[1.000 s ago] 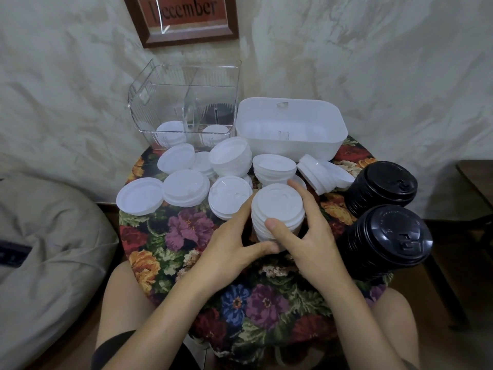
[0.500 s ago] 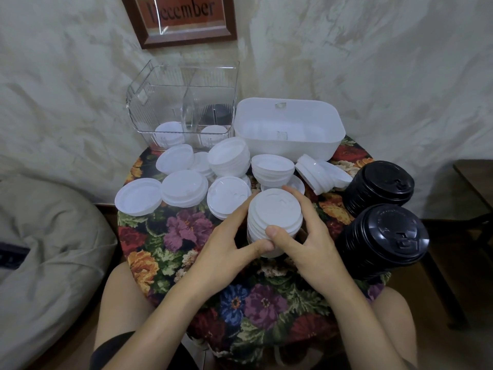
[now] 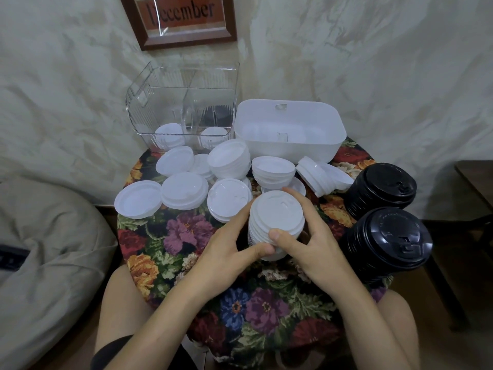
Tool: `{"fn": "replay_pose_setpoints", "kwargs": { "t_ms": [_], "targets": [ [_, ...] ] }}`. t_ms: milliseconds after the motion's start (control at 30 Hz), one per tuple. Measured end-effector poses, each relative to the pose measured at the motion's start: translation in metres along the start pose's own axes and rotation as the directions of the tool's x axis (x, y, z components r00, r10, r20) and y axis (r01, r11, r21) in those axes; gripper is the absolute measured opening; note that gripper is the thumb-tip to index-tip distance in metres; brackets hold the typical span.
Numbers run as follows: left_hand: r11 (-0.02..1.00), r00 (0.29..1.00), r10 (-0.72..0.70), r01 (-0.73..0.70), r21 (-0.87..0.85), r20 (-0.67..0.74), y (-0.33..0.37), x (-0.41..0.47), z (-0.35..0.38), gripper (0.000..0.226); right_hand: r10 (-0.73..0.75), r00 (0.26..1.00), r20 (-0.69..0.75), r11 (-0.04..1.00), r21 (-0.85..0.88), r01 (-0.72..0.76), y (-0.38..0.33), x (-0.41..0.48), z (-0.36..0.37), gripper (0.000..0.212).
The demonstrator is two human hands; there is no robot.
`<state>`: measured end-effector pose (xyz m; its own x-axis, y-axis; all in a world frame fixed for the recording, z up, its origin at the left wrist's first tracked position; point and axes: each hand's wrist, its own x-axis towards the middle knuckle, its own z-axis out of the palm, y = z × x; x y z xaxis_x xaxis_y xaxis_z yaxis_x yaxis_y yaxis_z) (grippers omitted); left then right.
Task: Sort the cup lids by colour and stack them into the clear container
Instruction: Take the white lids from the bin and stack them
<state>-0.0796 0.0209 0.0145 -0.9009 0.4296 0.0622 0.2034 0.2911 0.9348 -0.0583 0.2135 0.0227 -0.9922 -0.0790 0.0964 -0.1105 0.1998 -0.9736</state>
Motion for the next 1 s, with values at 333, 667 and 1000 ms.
{"fn": "replay_pose_setpoints", "kwargs": {
  "t_ms": [333,667,1000],
  "targets": [
    [1.000,1.000,-0.008,0.008,-0.008,0.015,-0.0024,0.0007,-0.0014,0.074,-0.036,0.998,-0.044,0.998,-0.059,0.033,0.0007,-0.0040,0.0036,0.078],
    [1.000,1.000,-0.011,0.012,-0.026,0.029,0.0003,-0.0011,-0.0029,0.073,-0.034,0.999,-0.009,0.993,-0.109,0.033,-0.0024,-0.0018,0.0014,0.074],
    [1.000,0.997,-0.006,0.008,-0.017,0.077,-0.0010,-0.0008,-0.0094,0.077,0.012,0.999,0.038,0.984,-0.180,-0.005,-0.0029,-0.0020,0.0010,0.071]
  ]
}}
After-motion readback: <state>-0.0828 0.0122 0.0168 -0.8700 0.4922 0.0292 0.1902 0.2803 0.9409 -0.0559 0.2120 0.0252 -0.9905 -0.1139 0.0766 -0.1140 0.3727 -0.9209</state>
